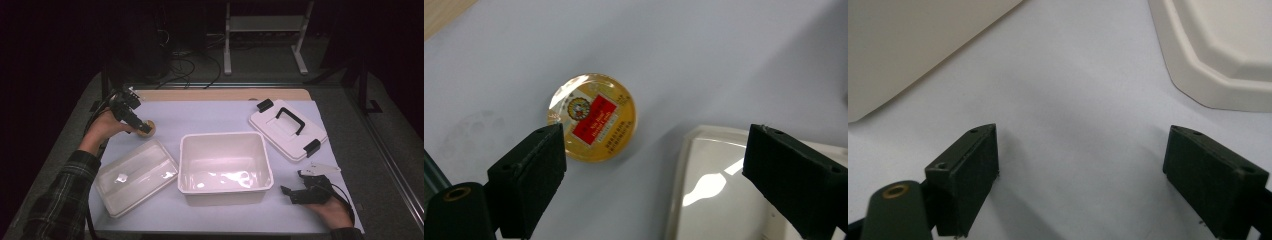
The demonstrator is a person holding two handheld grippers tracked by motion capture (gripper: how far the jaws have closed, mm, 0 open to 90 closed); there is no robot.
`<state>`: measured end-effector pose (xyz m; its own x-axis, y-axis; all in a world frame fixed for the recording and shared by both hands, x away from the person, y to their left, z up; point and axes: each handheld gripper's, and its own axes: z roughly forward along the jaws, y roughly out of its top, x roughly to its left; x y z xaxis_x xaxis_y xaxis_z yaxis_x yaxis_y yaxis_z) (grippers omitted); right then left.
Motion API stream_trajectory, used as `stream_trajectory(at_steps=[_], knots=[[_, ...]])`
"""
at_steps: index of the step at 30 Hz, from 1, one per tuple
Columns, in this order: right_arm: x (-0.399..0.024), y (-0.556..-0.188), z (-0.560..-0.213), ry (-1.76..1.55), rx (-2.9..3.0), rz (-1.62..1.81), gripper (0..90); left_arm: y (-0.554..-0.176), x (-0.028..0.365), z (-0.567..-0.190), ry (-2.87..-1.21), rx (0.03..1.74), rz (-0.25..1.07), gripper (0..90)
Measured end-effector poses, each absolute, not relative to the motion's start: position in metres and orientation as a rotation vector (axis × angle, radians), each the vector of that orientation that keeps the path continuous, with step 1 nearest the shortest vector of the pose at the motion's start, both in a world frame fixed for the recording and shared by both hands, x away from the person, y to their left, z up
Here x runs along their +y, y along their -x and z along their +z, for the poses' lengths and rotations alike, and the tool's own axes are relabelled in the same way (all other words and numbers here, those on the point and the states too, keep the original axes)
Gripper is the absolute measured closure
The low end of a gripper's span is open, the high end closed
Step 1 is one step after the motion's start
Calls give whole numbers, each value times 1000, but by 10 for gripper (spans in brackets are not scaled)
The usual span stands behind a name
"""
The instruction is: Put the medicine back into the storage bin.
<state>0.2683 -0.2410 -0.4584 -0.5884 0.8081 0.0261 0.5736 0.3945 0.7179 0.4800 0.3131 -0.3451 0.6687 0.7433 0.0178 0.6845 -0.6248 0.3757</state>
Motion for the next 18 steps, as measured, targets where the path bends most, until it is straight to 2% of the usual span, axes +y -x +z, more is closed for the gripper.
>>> stream_trajectory(at_steps=[10,18], knots=[[-241,-268,-458,-1206,2331,1009,141,-510,318,-381,-2563,1228,237,91],[-242,-268,-458,-1205,2331,1010,141,-522,311,-404,-2605,1234,236,83]])
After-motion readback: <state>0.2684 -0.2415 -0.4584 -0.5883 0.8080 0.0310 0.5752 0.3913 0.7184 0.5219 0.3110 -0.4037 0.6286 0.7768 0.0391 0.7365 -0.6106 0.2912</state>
